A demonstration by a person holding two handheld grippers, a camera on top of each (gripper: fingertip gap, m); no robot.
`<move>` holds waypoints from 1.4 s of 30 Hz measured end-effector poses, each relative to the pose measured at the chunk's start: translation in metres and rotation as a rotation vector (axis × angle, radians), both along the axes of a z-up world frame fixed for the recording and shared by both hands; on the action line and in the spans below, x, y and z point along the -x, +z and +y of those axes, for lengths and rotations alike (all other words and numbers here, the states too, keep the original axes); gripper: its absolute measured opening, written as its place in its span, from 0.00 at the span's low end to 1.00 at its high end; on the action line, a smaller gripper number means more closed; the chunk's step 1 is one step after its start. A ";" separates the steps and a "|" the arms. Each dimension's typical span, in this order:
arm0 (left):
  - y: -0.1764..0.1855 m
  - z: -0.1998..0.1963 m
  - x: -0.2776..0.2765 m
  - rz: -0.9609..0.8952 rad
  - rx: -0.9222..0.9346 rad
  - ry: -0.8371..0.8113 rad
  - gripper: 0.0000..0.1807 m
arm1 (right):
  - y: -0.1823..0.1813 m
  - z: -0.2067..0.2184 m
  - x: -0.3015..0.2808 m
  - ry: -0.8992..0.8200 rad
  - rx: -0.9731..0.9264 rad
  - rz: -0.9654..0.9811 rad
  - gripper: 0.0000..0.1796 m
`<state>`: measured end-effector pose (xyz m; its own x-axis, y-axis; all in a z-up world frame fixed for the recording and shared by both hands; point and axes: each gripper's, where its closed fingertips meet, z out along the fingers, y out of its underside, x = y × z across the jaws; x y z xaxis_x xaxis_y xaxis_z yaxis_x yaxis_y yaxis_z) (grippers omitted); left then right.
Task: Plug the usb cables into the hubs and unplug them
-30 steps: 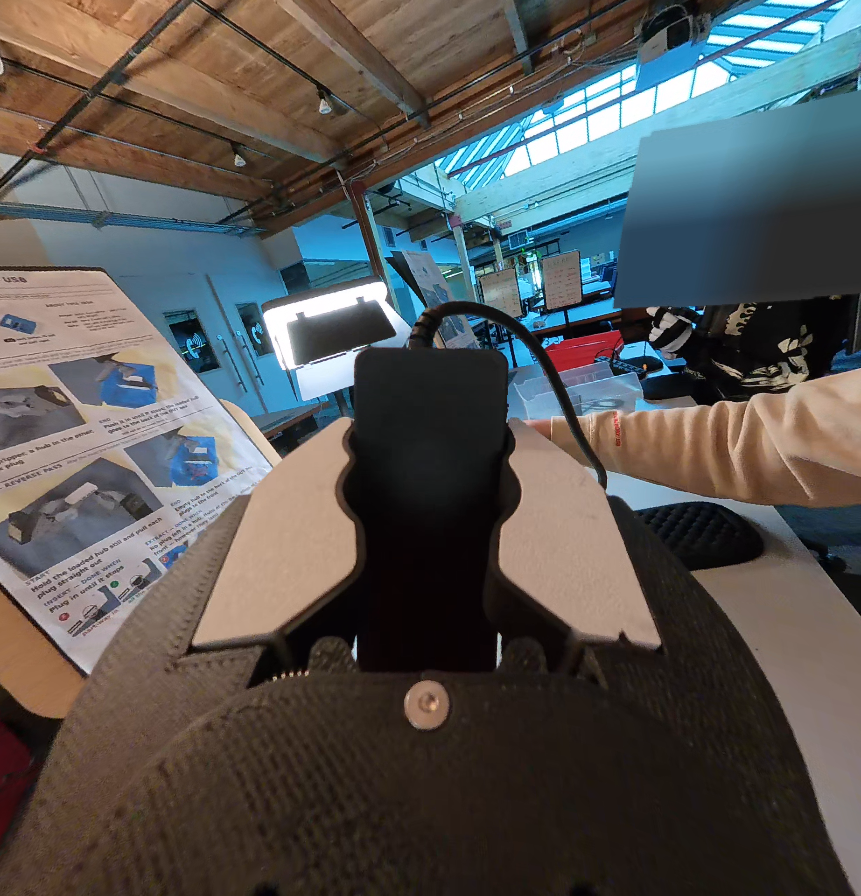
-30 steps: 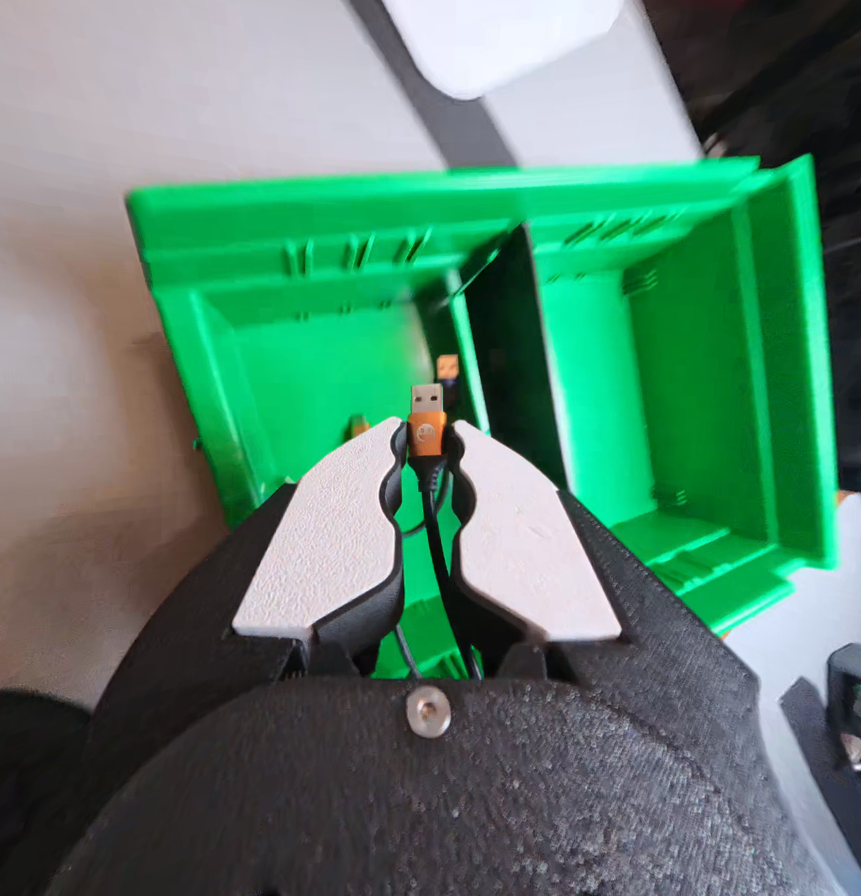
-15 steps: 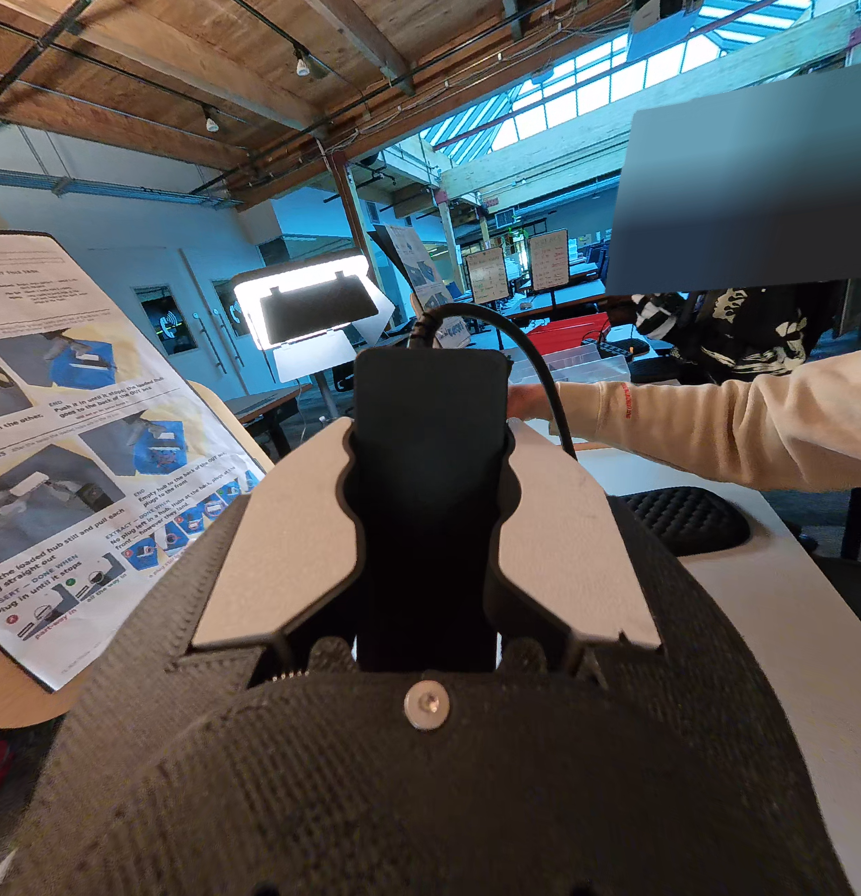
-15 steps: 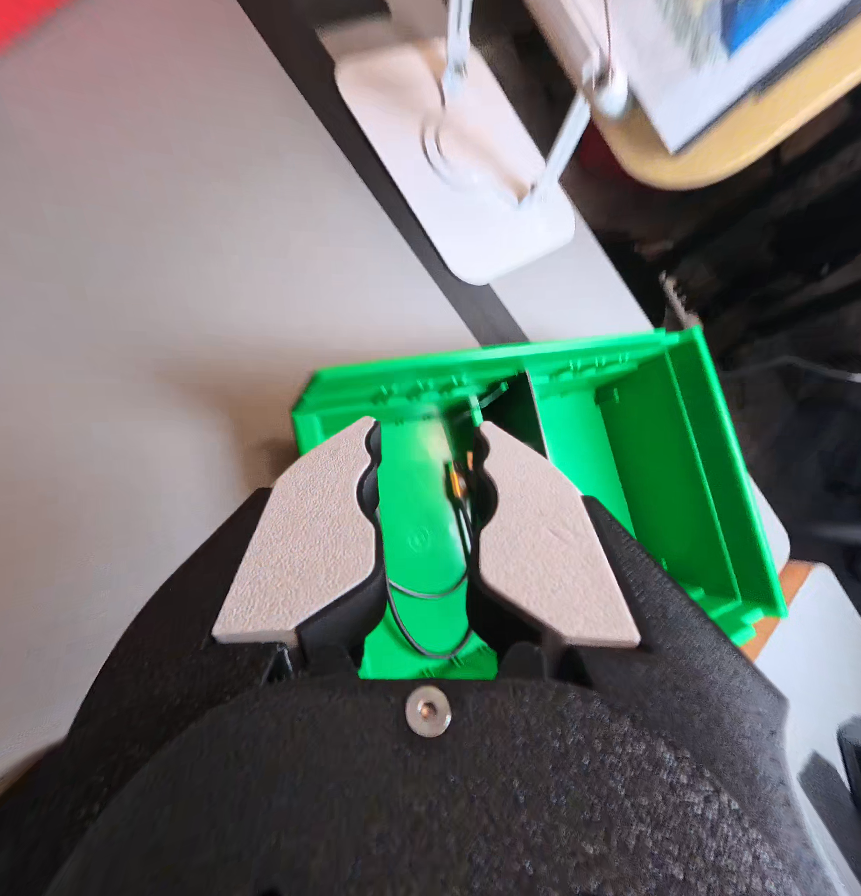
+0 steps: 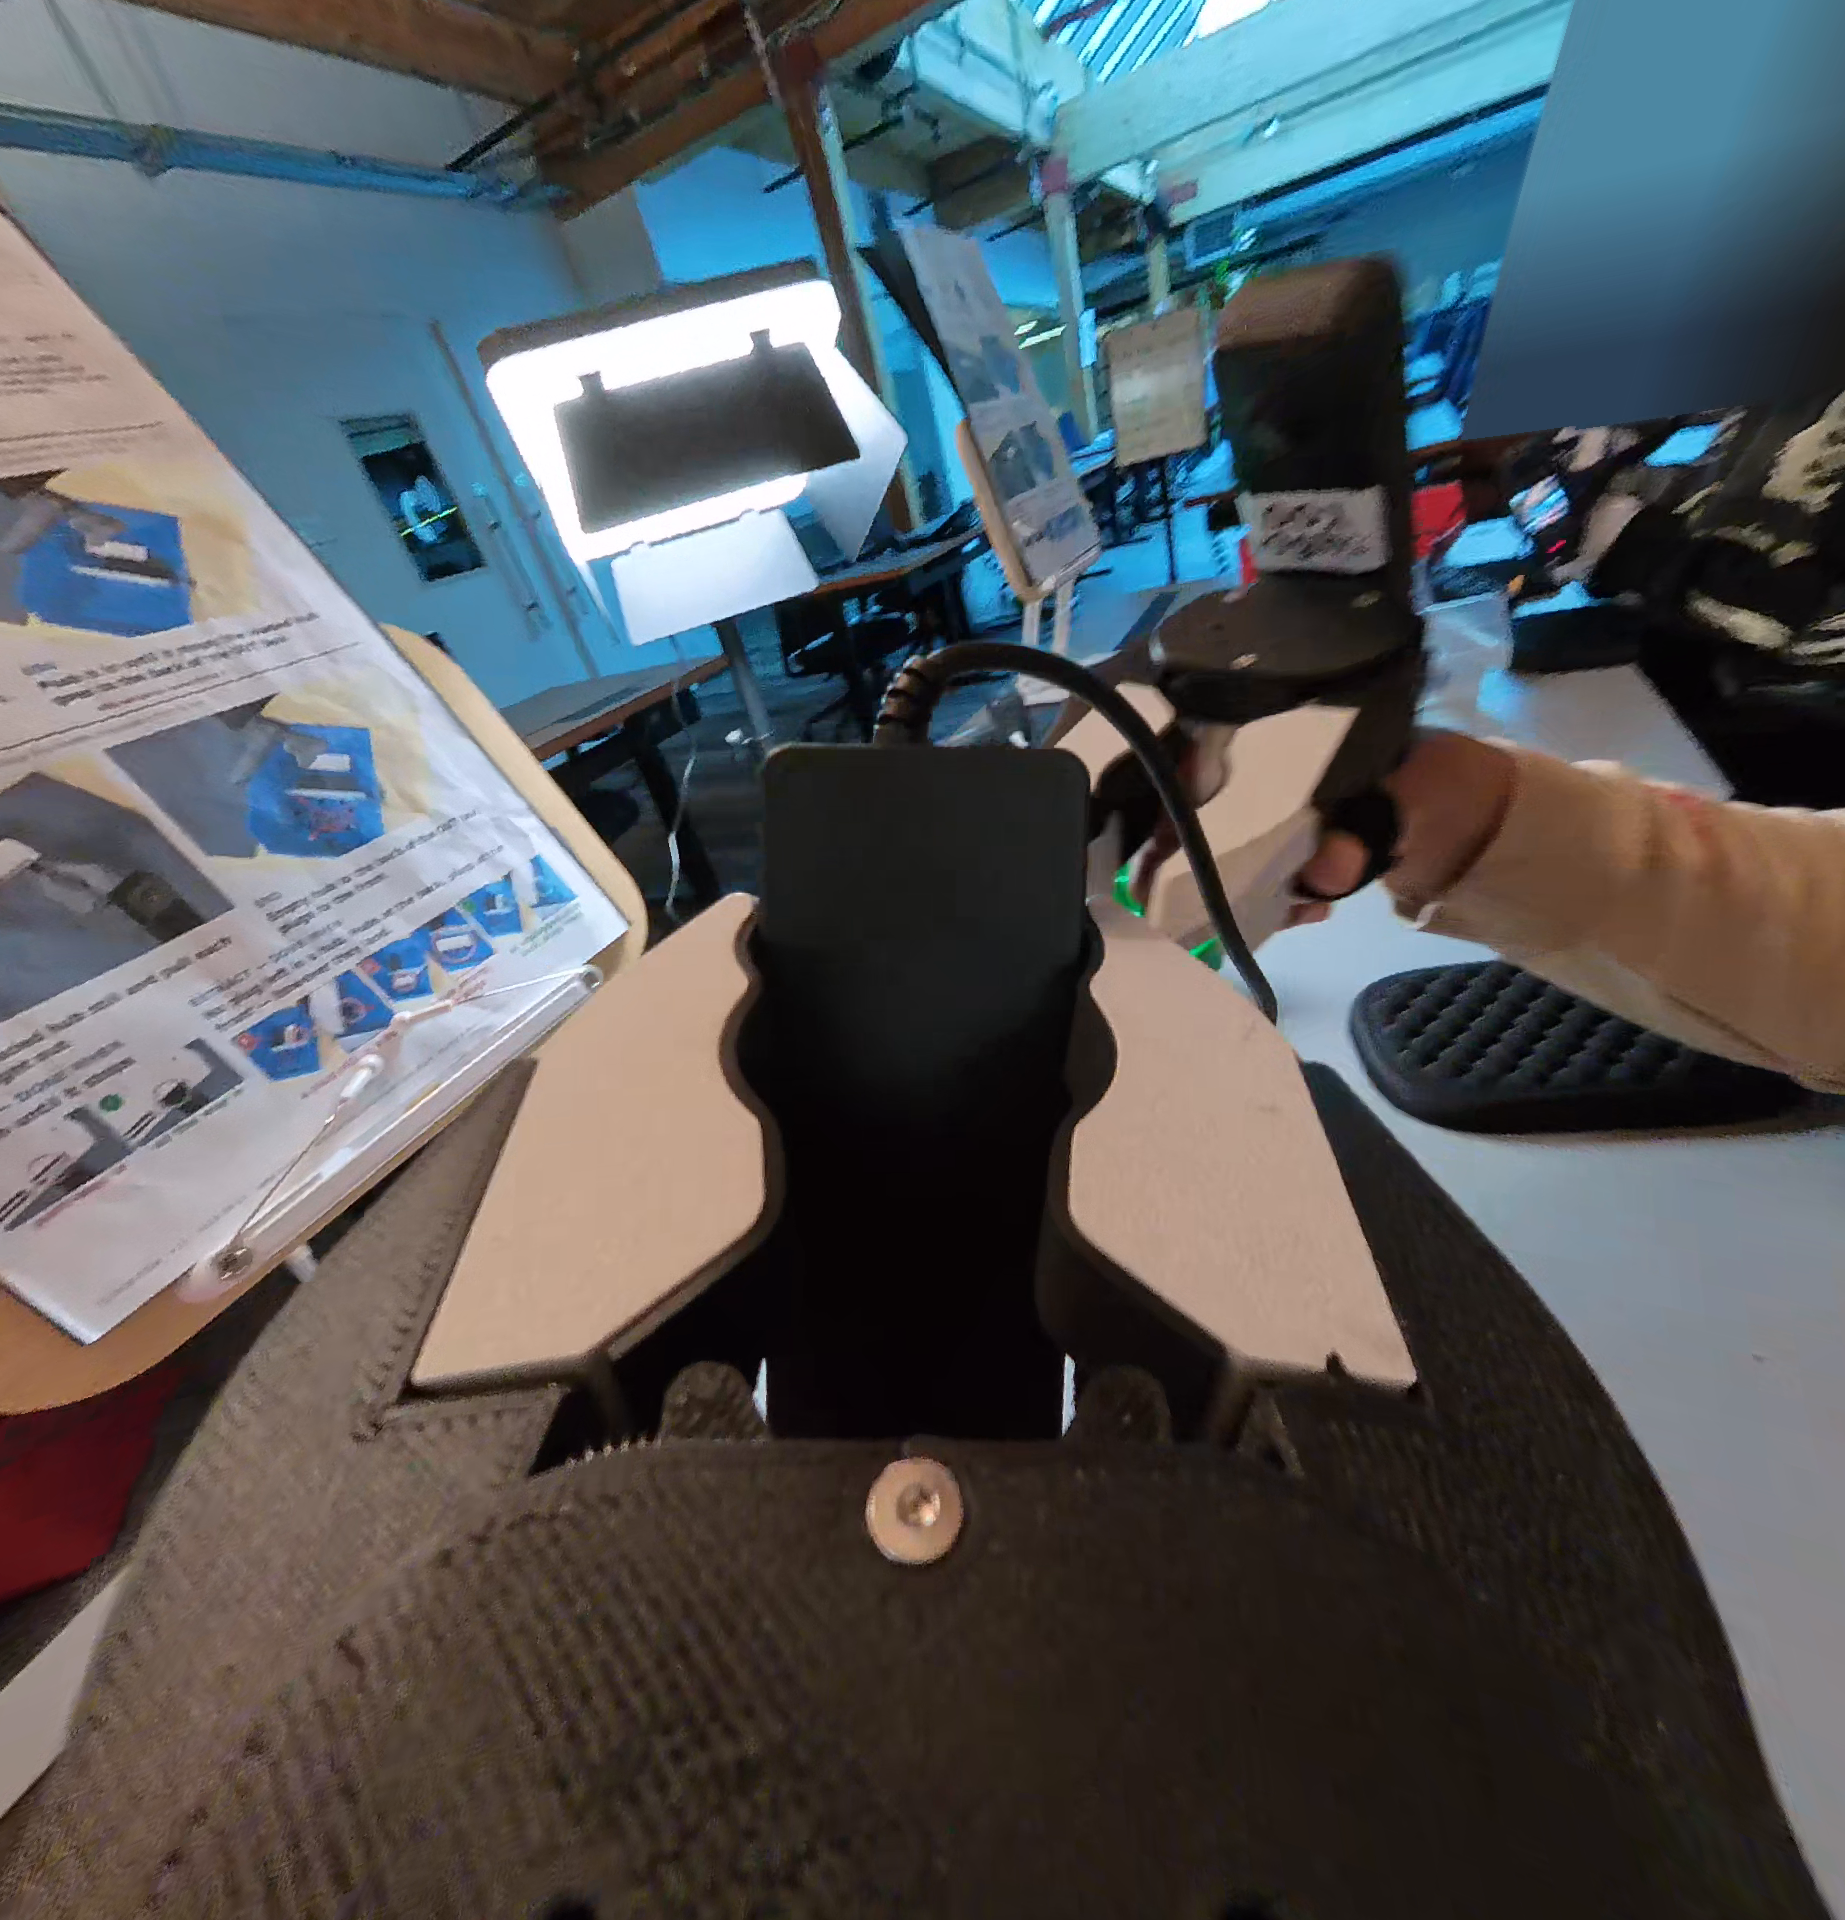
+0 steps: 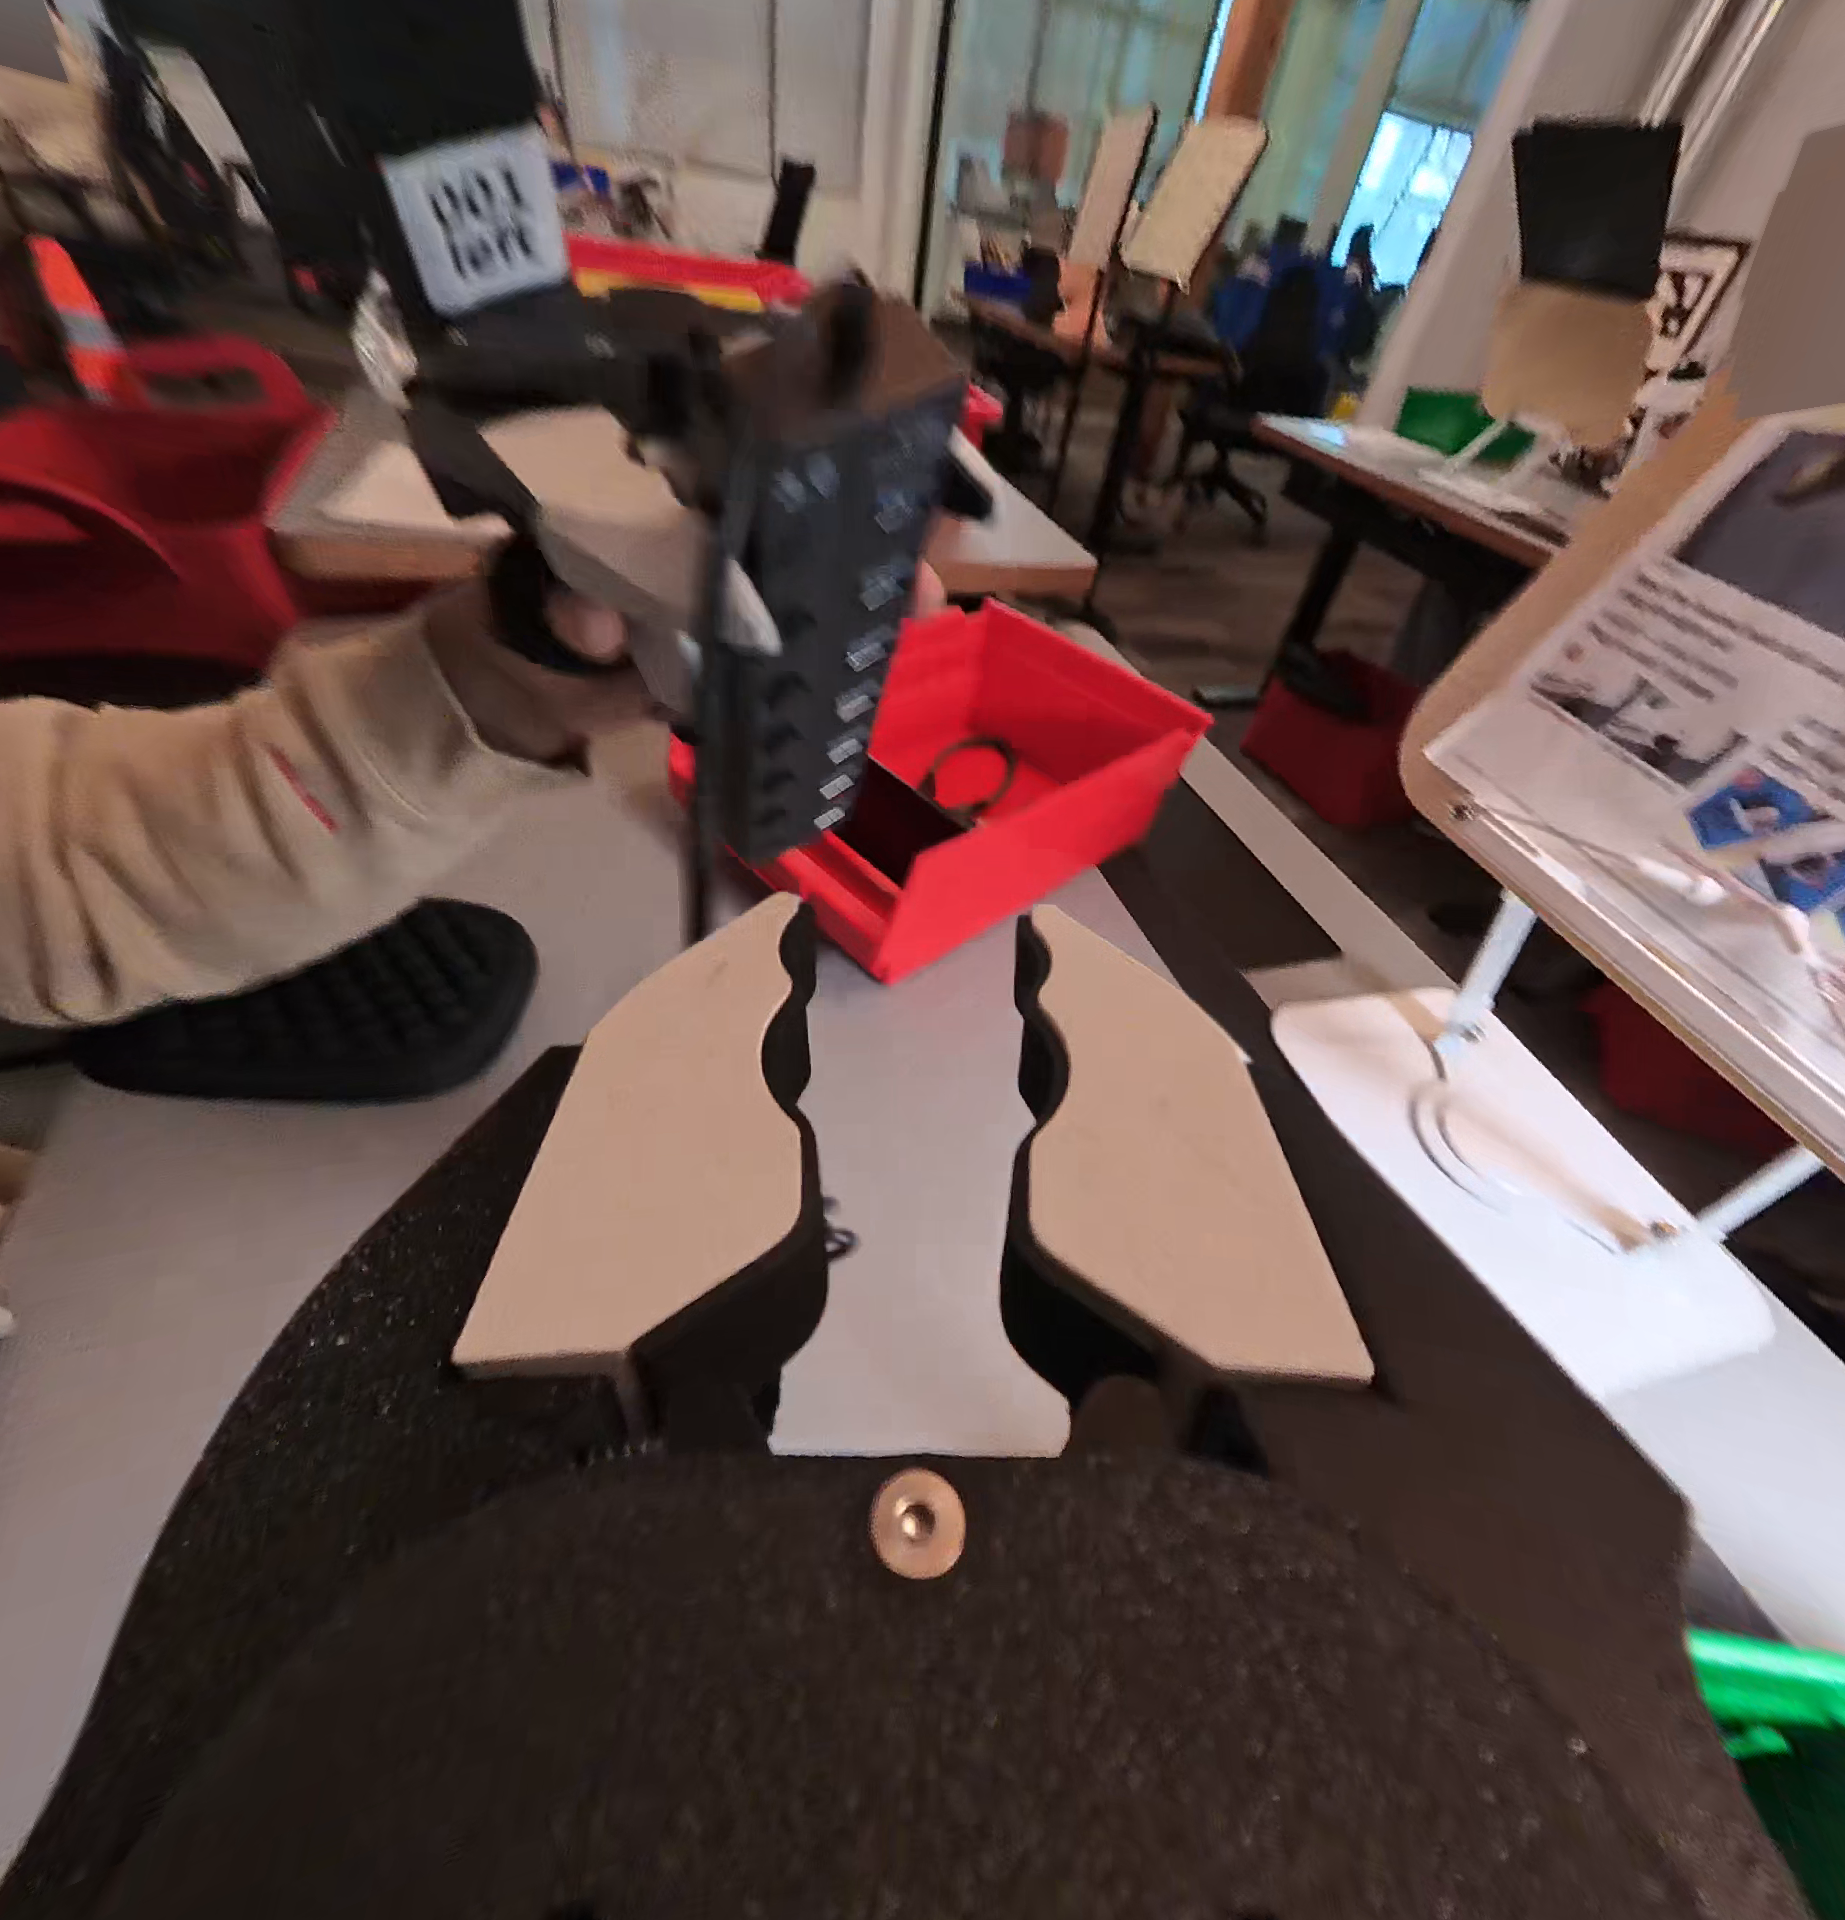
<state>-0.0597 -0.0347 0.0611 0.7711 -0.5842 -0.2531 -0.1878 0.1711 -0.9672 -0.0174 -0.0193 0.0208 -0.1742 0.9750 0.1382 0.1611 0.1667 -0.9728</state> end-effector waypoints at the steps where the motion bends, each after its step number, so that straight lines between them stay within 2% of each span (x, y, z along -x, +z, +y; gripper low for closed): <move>1: -0.003 0.003 0.000 0.018 0.003 0.020 0.31 | 0.003 -0.007 0.001 0.018 0.014 0.024 0.20; 6: -0.011 0.009 -0.008 0.024 0.018 0.032 0.30 | 0.004 -0.031 -0.002 0.110 0.088 0.050 0.20; 10: -0.022 0.011 -0.020 0.036 0.054 -0.018 0.30 | 0.007 -0.030 -0.006 0.108 0.091 0.094 0.26; 13: -0.031 0.002 -0.043 -0.019 0.117 -0.196 0.30 | 0.003 -0.030 -0.005 0.120 0.012 0.077 0.36; 17: -0.050 -0.022 -0.070 -0.039 0.246 -0.496 0.30 | -0.001 -0.043 -0.008 0.223 -0.070 0.047 0.43; 21: -0.080 -0.049 -0.090 -0.001 0.436 -0.756 0.30 | -0.026 -0.076 -0.014 0.419 -0.238 -0.101 0.42; 24: -0.094 -0.065 -0.099 0.001 0.526 -0.900 0.30 | -0.040 -0.097 -0.020 0.529 -0.338 -0.226 0.36; 27: -0.101 -0.074 -0.103 0.000 0.569 -0.978 0.31 | -0.050 -0.105 -0.027 0.572 -0.427 -0.351 0.31; 29: -0.099 -0.087 -0.103 -0.015 0.597 -1.069 0.30 | -0.058 -0.099 -0.028 0.533 -0.544 -0.415 0.25; 30: -0.098 -0.092 -0.102 -0.021 0.613 -1.103 0.30 | -0.062 -0.094 -0.029 0.512 -0.600 -0.449 0.25; 31: -0.099 -0.092 -0.103 -0.013 0.621 -1.099 0.30 | -0.062 -0.094 -0.029 0.501 -0.614 -0.450 0.23; 32: -0.102 -0.093 -0.104 0.007 0.623 -1.091 0.30 | -0.063 -0.093 -0.029 0.485 -0.635 -0.459 0.18; 36: -0.101 -0.092 -0.104 -0.007 0.648 -1.085 0.30 | -0.063 -0.092 -0.031 0.456 -0.635 -0.438 0.16; 38: -0.096 -0.077 -0.100 -0.031 0.608 -0.980 0.32 | -0.058 -0.083 -0.036 0.410 -0.607 -0.438 0.14; 42: -0.067 -0.040 -0.069 -0.057 0.422 -0.655 0.32 | -0.037 -0.048 -0.056 0.282 -0.532 -0.469 0.14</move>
<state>0.0094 -0.0748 -0.0060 0.2406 -0.9631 0.1210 -0.1236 -0.1540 -0.9803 0.0388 -0.0678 -0.0166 -0.5631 0.7077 0.4268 0.4194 0.6897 -0.5903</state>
